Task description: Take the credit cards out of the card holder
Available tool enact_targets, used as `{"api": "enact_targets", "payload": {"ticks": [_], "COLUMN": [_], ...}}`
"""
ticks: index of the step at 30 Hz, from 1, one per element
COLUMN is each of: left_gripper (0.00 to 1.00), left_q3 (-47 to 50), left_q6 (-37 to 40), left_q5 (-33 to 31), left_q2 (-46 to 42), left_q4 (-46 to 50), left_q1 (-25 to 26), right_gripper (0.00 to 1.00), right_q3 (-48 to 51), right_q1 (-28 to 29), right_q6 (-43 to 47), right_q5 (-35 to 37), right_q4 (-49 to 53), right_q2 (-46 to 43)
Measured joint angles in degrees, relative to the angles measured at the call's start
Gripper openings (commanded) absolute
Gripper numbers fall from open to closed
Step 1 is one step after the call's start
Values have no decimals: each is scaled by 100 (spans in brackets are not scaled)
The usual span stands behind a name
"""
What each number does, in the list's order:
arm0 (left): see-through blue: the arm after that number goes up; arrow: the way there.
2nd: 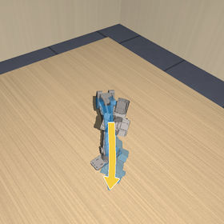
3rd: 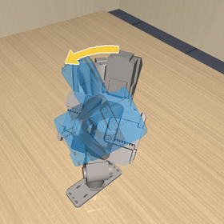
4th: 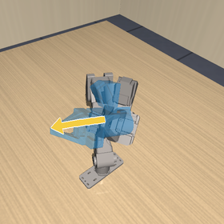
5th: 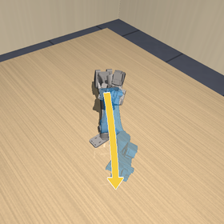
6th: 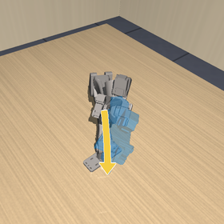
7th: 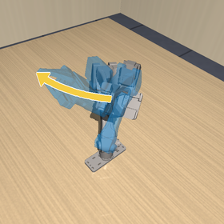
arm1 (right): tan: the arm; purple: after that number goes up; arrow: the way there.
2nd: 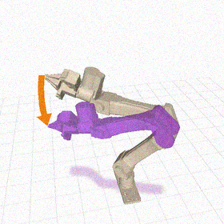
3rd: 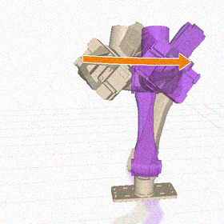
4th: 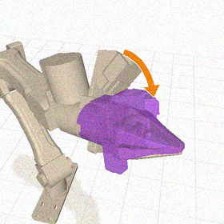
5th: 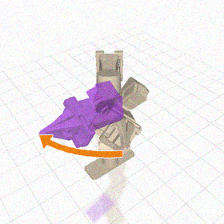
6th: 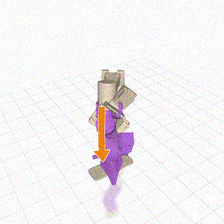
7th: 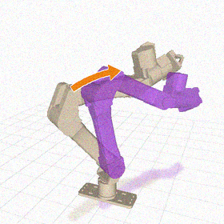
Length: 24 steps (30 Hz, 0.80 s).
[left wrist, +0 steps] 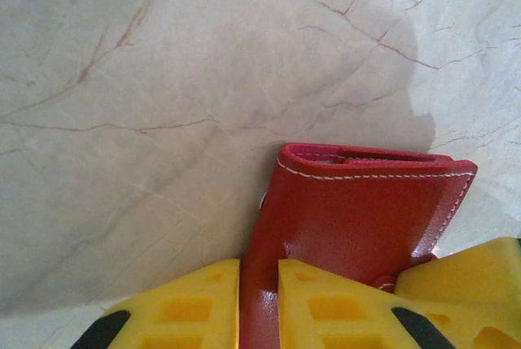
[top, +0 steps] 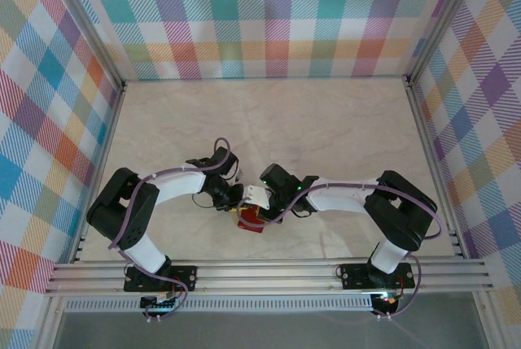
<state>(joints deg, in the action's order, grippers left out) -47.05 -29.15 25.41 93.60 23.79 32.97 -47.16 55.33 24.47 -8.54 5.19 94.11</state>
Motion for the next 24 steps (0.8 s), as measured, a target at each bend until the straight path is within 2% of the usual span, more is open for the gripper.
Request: {"api": "enact_targets", "payload": {"ticks": [7,24], "left_gripper": [17,15], "left_q3": [9,125], "left_q6": [-85,-313], "left_q5": [48,240], "left_q2": [33,105], "left_q4": [-35,-284], "left_q1": [11,22], "right_gripper": [14,9], "right_q3": [706,1506], "right_q1": [20,22], "right_q6": [-286,-649], "right_q5": [44,103], "right_q4": [-990,-2221], "right_q2": [-374,-675]}}
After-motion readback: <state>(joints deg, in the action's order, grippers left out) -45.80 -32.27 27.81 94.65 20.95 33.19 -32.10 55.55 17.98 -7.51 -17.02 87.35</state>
